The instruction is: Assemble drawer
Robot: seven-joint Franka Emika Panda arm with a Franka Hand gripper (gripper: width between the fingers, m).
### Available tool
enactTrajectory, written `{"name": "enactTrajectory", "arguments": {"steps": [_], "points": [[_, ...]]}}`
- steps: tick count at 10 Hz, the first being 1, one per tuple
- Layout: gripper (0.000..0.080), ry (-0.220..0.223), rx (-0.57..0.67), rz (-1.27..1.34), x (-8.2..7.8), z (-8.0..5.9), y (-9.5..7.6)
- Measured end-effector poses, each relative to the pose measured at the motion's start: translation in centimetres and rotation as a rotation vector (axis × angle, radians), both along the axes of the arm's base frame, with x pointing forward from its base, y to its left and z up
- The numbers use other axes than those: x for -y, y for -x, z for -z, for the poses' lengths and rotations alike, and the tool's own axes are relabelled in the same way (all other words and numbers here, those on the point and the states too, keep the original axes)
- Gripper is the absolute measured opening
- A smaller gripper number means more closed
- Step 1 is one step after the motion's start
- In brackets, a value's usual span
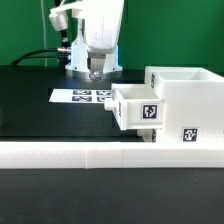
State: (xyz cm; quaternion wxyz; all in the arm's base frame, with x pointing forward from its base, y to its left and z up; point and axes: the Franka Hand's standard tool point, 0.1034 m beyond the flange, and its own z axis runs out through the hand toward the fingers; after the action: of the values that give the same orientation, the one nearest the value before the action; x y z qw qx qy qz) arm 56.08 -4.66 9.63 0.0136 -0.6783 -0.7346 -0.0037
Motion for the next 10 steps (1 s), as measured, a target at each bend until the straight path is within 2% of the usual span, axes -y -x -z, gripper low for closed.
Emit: {"name": "enactTrajectory", "arguments": {"steps": [1, 3, 4, 10], "points": [[0.0648, -0.052, -0.007, -0.014, 0.5, 0.9, -0.2], [0.0648, -0.163, -0.023, -0.016, 1.0, 1.9, -1.2], [0.0648, -0.176, -0.025, -0.004, 1.1, 2.2, -1.5], [0.0648, -0.206, -0.044, -0.002, -2.9, 3.8, -1.9]]}}
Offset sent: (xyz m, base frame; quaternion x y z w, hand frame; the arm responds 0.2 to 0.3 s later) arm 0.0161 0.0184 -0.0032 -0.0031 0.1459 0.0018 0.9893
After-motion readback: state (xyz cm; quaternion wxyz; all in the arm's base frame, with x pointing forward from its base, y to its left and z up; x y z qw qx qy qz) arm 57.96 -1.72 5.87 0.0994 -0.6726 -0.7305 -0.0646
